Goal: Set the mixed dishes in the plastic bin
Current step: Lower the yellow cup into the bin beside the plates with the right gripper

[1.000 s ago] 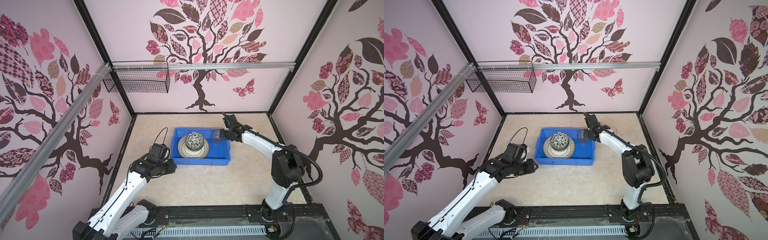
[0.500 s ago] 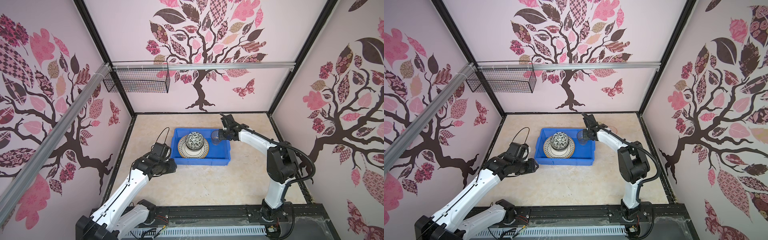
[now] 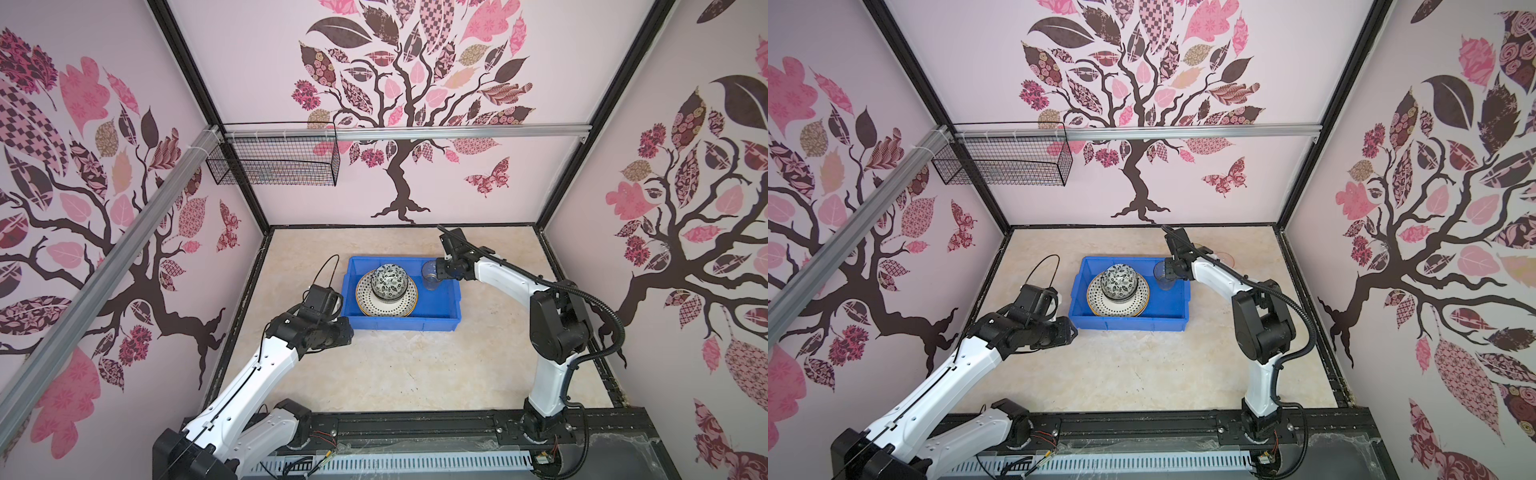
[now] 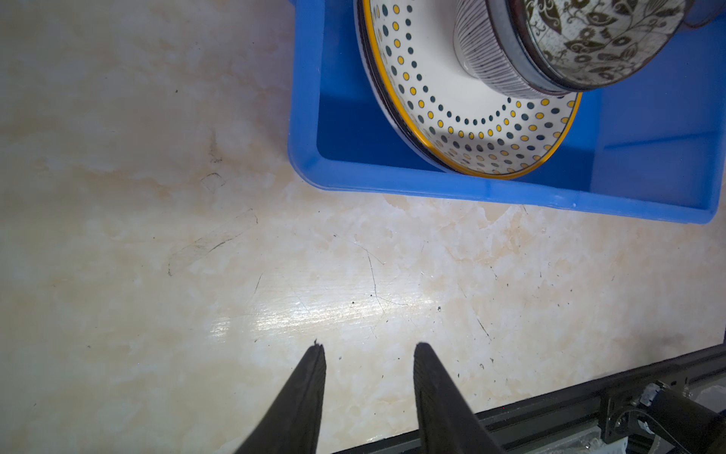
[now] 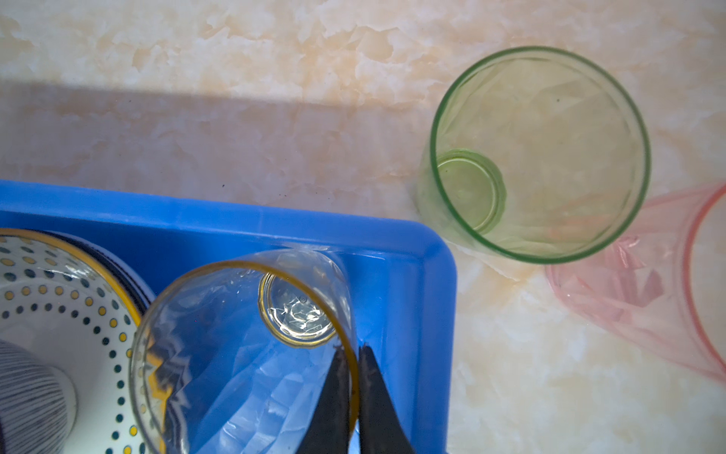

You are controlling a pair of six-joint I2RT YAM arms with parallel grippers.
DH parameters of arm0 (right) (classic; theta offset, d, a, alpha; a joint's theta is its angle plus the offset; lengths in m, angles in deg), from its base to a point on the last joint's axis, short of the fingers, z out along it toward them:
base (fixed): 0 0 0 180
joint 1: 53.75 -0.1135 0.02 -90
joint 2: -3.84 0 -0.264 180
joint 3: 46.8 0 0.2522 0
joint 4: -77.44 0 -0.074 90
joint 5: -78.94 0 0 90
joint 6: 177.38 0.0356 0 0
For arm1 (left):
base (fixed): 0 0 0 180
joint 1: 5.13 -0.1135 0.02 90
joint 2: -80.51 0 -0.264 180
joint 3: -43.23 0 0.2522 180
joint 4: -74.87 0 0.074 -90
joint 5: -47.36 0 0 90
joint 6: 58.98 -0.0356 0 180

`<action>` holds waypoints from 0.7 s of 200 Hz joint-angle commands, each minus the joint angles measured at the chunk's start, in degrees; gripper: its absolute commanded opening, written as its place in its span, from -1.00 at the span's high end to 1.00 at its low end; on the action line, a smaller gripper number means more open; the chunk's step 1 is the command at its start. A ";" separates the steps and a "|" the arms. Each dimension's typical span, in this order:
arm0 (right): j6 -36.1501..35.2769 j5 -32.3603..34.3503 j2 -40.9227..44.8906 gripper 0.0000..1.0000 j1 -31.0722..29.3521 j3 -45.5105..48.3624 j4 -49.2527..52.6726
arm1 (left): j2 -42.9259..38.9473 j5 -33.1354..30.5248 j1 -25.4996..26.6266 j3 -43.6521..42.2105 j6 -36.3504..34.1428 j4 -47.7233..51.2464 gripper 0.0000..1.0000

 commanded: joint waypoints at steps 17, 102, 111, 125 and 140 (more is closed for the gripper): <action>-0.58 1.66 -2.46 0.65 -0.12 -2.37 0.96 | -0.98 -0.70 -0.21 -1.27 -0.43 -0.50 0.17; -0.60 1.29 -1.36 0.58 -0.15 -2.47 0.99 | -1.82 -0.89 -0.21 -1.47 -0.07 -0.29 0.17; -0.62 1.10 -1.13 0.58 -0.18 -2.38 0.96 | -1.93 -0.88 -0.21 -1.46 -0.03 -0.27 0.17; -0.62 1.08 -0.69 0.57 -0.13 -2.19 0.88 | -2.13 -0.89 -0.21 -1.51 0.09 -0.20 0.17; -0.65 0.98 -0.28 0.56 -0.18 -2.02 0.86 | -2.48 -0.90 -0.21 -1.62 0.10 -0.16 0.16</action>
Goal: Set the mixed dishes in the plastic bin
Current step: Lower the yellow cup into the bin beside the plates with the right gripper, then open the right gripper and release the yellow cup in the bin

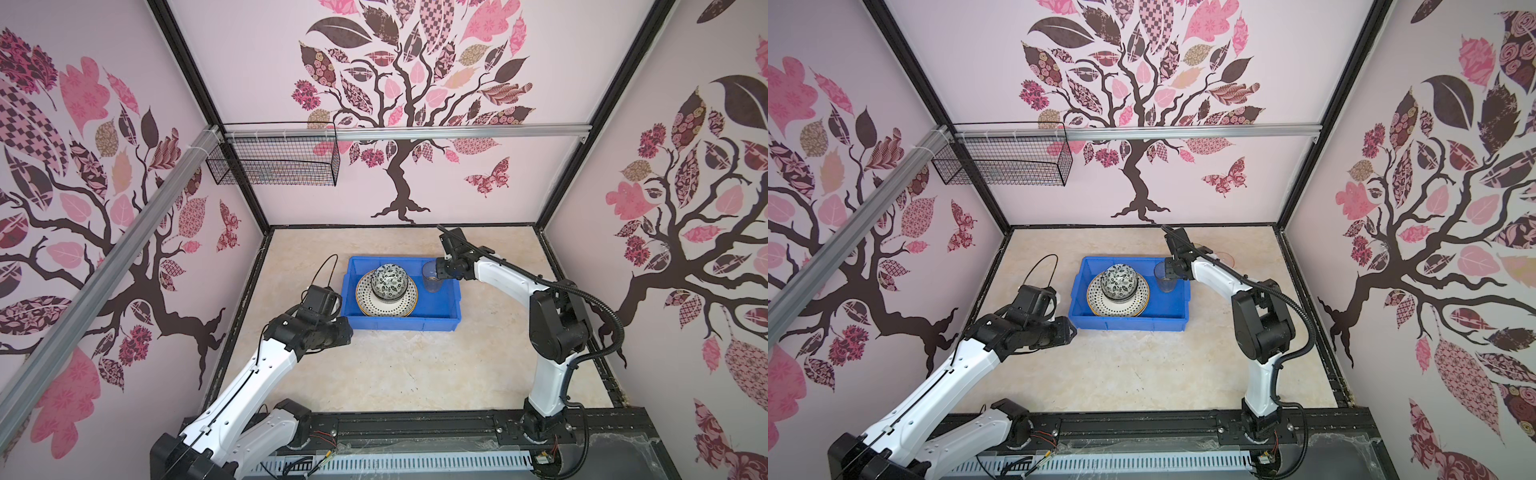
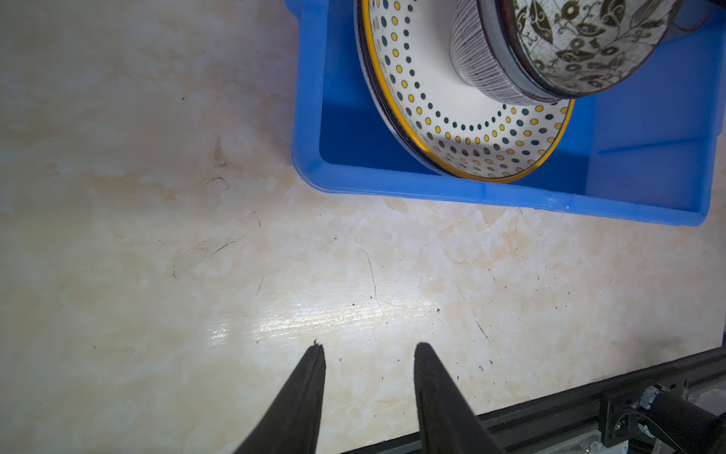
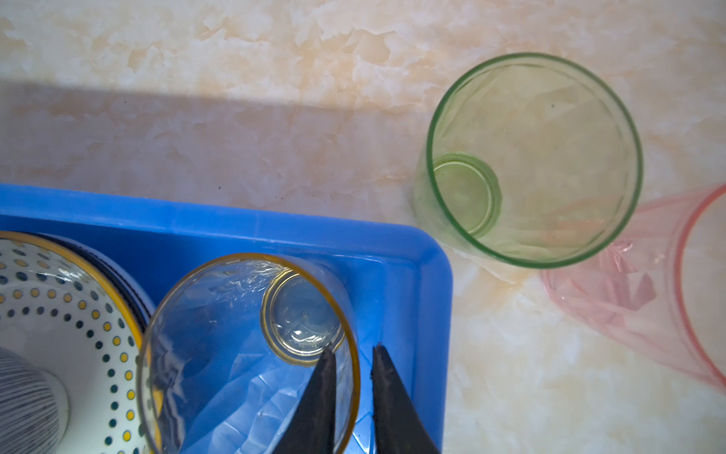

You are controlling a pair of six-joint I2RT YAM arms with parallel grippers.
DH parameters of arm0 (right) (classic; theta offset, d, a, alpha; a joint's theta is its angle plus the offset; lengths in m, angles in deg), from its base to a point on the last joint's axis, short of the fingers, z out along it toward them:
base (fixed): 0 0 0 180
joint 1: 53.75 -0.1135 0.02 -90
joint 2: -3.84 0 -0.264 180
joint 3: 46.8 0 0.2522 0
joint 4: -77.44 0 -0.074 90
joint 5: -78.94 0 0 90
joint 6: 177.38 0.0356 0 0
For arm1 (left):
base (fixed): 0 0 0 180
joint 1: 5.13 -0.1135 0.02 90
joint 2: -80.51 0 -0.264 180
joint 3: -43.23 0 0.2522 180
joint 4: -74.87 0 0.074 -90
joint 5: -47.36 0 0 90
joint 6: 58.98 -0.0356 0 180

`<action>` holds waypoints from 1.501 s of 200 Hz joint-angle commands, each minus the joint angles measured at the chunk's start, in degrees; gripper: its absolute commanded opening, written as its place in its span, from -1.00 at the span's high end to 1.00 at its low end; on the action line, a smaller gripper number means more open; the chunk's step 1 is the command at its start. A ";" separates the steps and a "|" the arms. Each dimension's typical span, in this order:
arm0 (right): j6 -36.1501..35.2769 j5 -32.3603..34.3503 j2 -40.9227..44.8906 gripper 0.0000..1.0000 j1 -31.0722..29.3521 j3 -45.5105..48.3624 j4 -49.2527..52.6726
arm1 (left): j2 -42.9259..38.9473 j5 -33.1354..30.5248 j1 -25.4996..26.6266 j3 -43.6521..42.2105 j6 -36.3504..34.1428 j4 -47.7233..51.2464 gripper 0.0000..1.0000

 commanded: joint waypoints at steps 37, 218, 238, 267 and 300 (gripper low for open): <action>-0.30 0.62 1.66 0.53 -0.15 -0.76 0.26 | -2.46 -0.57 -0.21 -1.62 0.37 -0.05 0.16; 0.92 3.73 13.69 0.52 0.78 8.17 -5.64 | -5.71 -0.86 -0.21 -1.68 1.53 1.58 0.16; 1.45 3.41 14.63 0.52 1.46 9.20 -6.42 | -5.90 -0.86 -0.21 -1.77 1.57 1.70 0.16; 2.37 3.02 15.49 0.51 2.58 10.06 -6.64 | -5.97 -0.80 -0.21 -1.73 1.62 1.67 0.16; 5.44 2.56 17.52 0.48 4.64 13.03 -8.97 | -5.93 -0.77 -0.21 -1.76 1.61 1.76 0.16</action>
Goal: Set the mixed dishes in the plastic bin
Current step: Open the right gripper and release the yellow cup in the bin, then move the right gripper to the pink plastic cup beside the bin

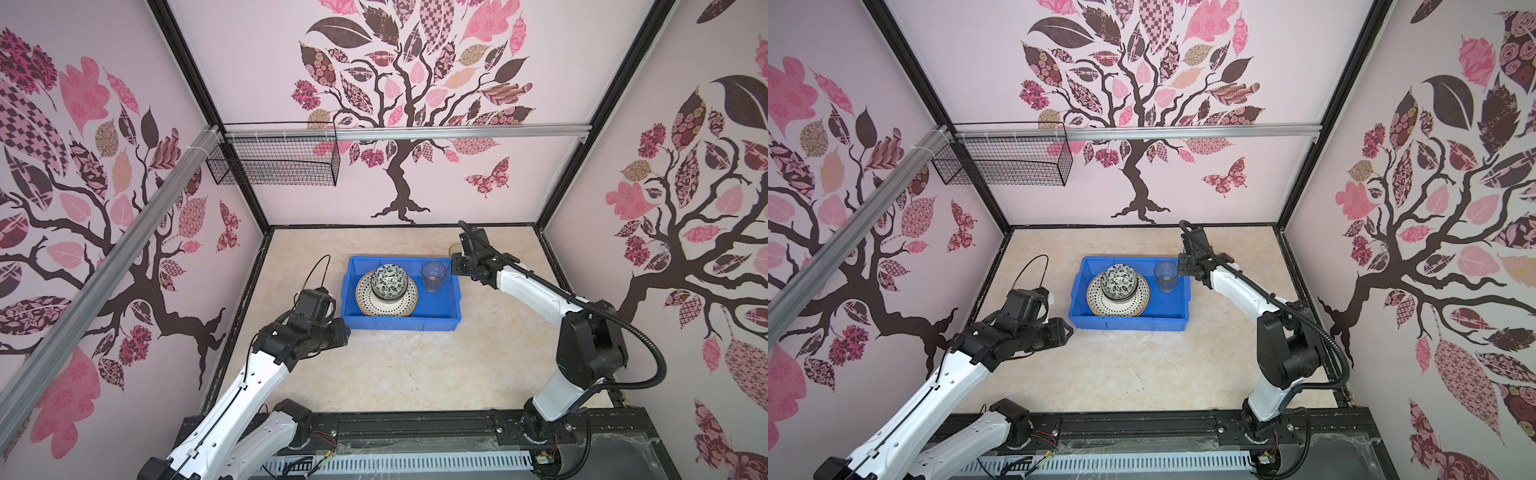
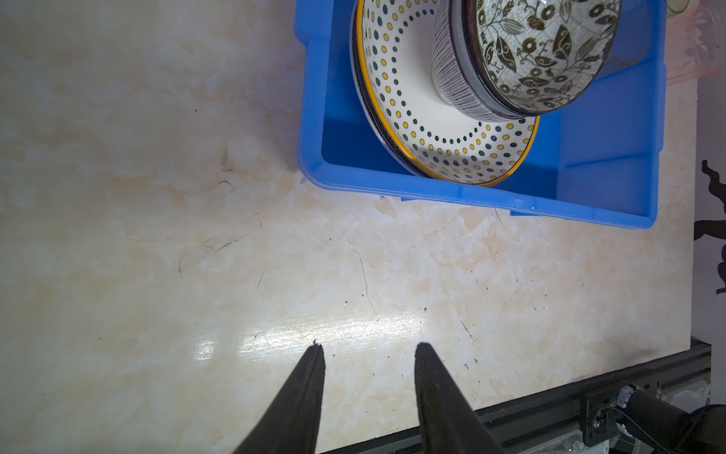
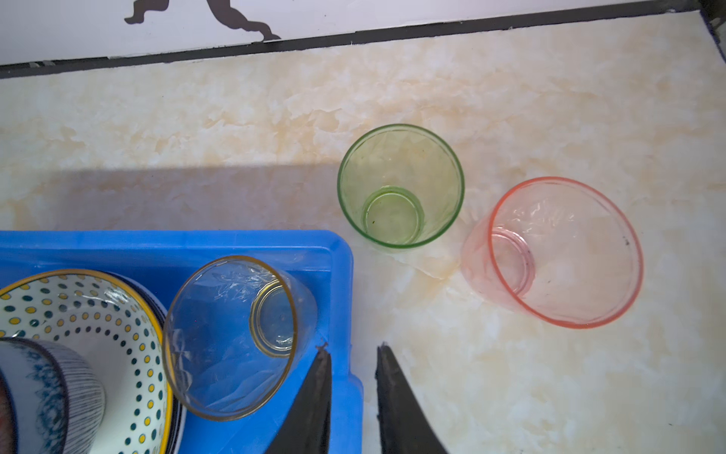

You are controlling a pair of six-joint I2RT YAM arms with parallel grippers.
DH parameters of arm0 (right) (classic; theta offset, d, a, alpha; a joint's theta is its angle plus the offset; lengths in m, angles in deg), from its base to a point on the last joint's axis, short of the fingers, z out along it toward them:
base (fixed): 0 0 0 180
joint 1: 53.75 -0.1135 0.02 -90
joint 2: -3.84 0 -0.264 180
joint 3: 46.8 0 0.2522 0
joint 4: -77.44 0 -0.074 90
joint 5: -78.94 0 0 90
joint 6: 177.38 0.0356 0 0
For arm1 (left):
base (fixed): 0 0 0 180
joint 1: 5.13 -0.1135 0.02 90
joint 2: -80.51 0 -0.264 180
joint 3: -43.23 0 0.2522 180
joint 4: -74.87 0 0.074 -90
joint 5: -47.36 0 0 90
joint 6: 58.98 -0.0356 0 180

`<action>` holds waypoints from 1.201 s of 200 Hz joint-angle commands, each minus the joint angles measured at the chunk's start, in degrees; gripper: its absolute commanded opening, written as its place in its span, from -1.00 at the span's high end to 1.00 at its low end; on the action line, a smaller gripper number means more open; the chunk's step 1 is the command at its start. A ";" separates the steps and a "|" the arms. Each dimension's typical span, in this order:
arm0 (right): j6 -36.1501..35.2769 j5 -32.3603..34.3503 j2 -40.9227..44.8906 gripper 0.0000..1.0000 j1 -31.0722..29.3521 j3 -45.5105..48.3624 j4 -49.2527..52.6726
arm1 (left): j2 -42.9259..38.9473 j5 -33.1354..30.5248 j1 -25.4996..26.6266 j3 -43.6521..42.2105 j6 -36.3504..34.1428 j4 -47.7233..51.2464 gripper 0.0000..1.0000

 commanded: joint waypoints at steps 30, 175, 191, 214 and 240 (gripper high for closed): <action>5.83 -2.92 5.45 0.47 4.55 4.56 -3.73 | -0.56 -0.38 -0.23 -1.66 0.11 0.61 0.15; 8.48 -2.50 6.86 0.41 11.10 7.11 -4.45 | 0.22 -0.14 -0.23 -1.48 -0.07 0.66 0.15; 8.69 -1.88 6.90 0.39 11.92 7.58 -4.42 | 0.46 -0.11 -0.23 -1.34 -0.09 0.52 0.15; 9.52 -1.53 6.82 0.34 14.02 7.96 -4.20 | 0.22 1.11 -0.23 -1.32 0.00 0.04 0.15; 9.66 -2.05 6.39 0.33 16.05 8.34 -4.07 | 0.27 1.03 -0.23 -1.39 -0.03 -0.23 0.15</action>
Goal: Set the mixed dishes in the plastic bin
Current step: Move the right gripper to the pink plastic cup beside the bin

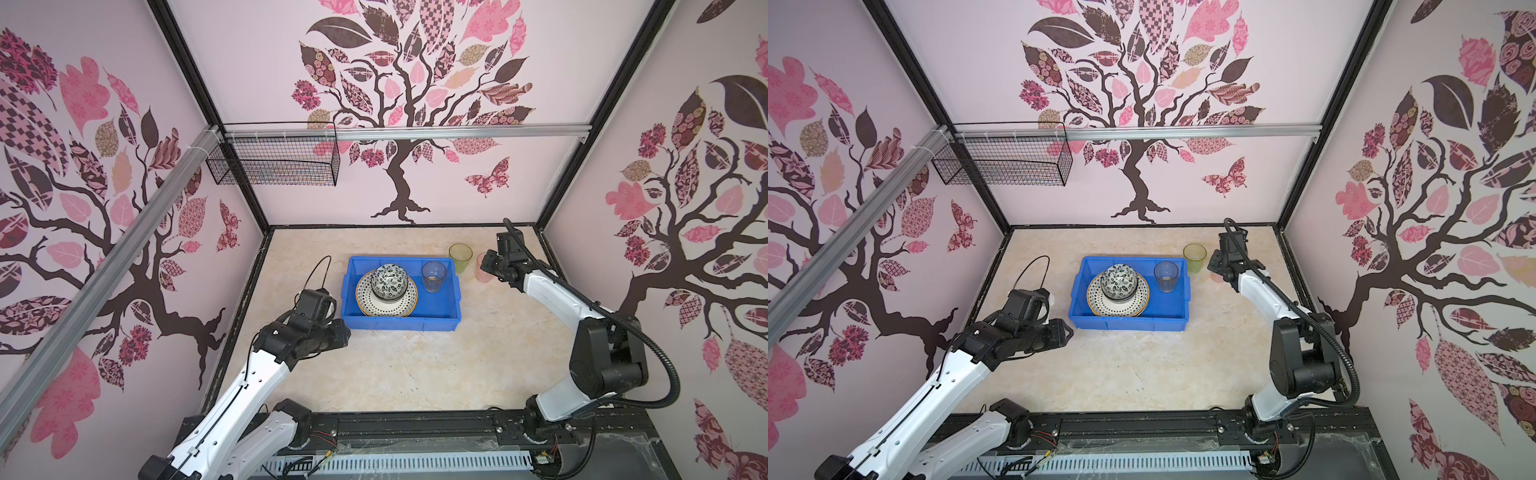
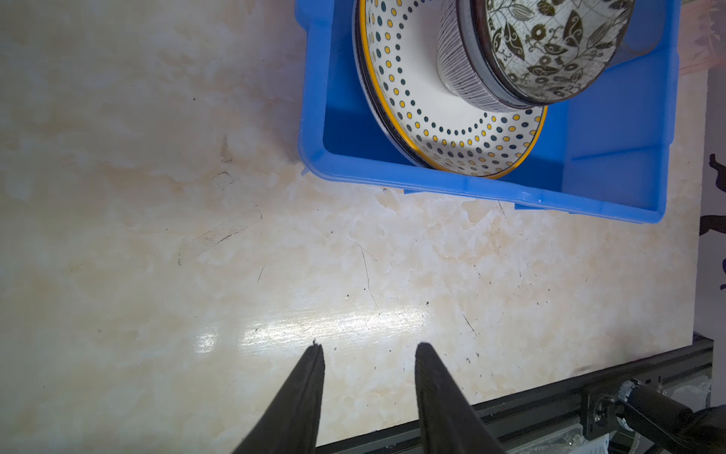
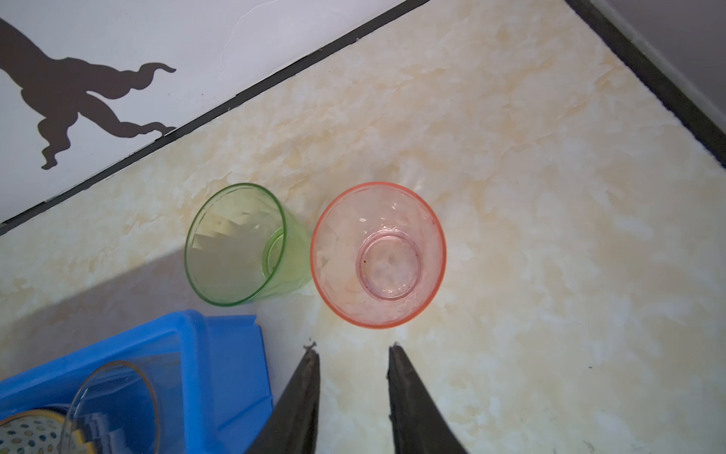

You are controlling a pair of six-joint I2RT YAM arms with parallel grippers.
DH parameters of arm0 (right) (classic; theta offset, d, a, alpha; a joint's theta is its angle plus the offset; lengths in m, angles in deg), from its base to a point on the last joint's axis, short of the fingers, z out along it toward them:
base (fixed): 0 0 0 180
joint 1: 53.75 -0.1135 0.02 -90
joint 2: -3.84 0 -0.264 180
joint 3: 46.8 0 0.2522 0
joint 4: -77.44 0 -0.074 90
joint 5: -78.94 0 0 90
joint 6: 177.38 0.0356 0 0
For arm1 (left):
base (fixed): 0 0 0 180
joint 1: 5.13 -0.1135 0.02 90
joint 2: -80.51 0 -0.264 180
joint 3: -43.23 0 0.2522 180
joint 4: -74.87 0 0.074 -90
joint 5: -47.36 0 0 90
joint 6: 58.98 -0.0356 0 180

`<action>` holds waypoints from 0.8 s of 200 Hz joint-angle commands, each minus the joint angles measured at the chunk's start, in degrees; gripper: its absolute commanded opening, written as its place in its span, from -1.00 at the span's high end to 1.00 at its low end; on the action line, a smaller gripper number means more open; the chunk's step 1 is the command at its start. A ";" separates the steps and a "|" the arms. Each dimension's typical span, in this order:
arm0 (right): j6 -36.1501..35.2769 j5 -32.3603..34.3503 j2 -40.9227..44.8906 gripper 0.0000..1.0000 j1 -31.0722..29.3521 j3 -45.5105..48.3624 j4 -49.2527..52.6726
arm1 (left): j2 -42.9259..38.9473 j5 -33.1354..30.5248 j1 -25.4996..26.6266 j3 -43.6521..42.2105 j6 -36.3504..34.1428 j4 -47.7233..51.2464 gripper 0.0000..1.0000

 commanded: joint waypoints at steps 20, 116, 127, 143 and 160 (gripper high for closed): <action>0.66 0.38 1.07 0.32 2.67 0.77 0.34 | 0.32 0.55 -0.21 -1.53 0.00 -1.08 0.15; -0.13 0.08 -3.62 0.31 4.39 -0.84 0.81 | 1.08 0.46 -0.21 -1.69 -0.43 -1.28 0.15; -0.29 0.41 -4.17 0.31 4.38 -1.04 0.87 | 1.12 0.37 -0.21 -1.59 -0.50 -1.10 0.15; -0.41 0.66 -4.87 0.31 4.39 -1.47 0.78 | 1.10 -0.06 -0.21 -1.53 -0.68 -0.93 0.15; -0.53 0.72 -5.83 0.31 4.43 -2.19 1.02 | 1.37 -0.31 -0.21 -1.59 -0.77 -0.91 0.15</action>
